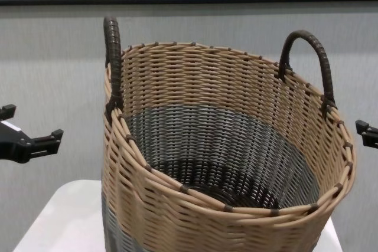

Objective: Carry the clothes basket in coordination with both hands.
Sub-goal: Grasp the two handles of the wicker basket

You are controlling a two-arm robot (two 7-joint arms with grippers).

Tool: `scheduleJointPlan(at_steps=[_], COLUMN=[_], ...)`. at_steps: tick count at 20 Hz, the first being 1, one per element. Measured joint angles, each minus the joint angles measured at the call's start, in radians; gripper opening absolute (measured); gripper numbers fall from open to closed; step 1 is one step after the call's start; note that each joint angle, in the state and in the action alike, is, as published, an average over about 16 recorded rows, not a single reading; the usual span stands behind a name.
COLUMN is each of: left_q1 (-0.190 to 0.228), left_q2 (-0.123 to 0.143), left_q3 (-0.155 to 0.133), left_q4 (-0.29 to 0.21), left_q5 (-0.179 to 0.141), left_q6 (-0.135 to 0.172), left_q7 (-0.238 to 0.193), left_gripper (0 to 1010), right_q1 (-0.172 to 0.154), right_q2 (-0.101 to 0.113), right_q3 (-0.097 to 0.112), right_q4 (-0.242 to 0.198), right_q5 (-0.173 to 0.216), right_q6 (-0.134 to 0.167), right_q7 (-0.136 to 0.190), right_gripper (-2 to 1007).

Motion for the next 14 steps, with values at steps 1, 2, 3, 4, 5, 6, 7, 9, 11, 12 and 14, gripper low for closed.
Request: scheduleJointPlan(at_steps=[1, 2, 3, 4, 5, 6, 7, 9, 11, 12, 14], left_q1=[0.000, 0.000, 0.000, 0.000, 0.000, 0.000, 0.000, 0.000, 0.000, 0.000, 0.000], left_q2=[0.000, 0.000, 0.000, 0.000, 0.000, 0.000, 0.000, 0.000, 0.000, 0.000, 0.000], left_q3=[0.000, 0.000, 0.000, 0.000, 0.000, 0.000, 0.000, 0.000, 0.000, 0.000, 0.000], left_q4=[0.000, 0.000, 0.000, 0.000, 0.000, 0.000, 0.000, 0.000, 0.000, 0.000, 0.000], left_q5=[0.000, 0.000, 0.000, 0.000, 0.000, 0.000, 0.000, 0.000, 0.000, 0.000, 0.000], left_q6=[0.000, 0.000, 0.000, 0.000, 0.000, 0.000, 0.000, 0.000, 0.000, 0.000, 0.000], left_q7=[0.000, 0.000, 0.000, 0.000, 0.000, 0.000, 0.000, 0.000, 0.000, 0.000, 0.000], left_gripper=[1002, 1002, 1002, 1002, 1002, 1002, 1002, 1002, 1002, 1002, 1002], right_q1=[0.000, 0.000, 0.000, 0.000, 0.000, 0.000, 0.000, 0.000, 0.000, 0.000, 0.000], right_q2=[0.000, 0.000, 0.000, 0.000, 0.000, 0.000, 0.000, 0.000, 0.000, 0.000, 0.000], right_q3=[0.000, 0.000, 0.000, 0.000, 0.000, 0.000, 0.000, 0.000, 0.000, 0.000, 0.000], right_q4=[0.000, 0.000, 0.000, 0.000, 0.000, 0.000, 0.000, 0.000, 0.000, 0.000, 0.000], right_q5=[0.000, 0.000, 0.000, 0.000, 0.000, 0.000, 0.000, 0.000, 0.000, 0.000, 0.000], right_q6=[0.000, 0.000, 0.000, 0.000, 0.000, 0.000, 0.000, 0.000, 0.000, 0.000, 0.000], right_q7=[0.000, 0.000, 0.000, 0.000, 0.000, 0.000, 0.000, 0.000, 0.000, 0.000, 0.000], right_gripper=[1001, 1001, 1001, 1001, 1001, 1001, 1001, 1001, 1001, 1001, 1001])
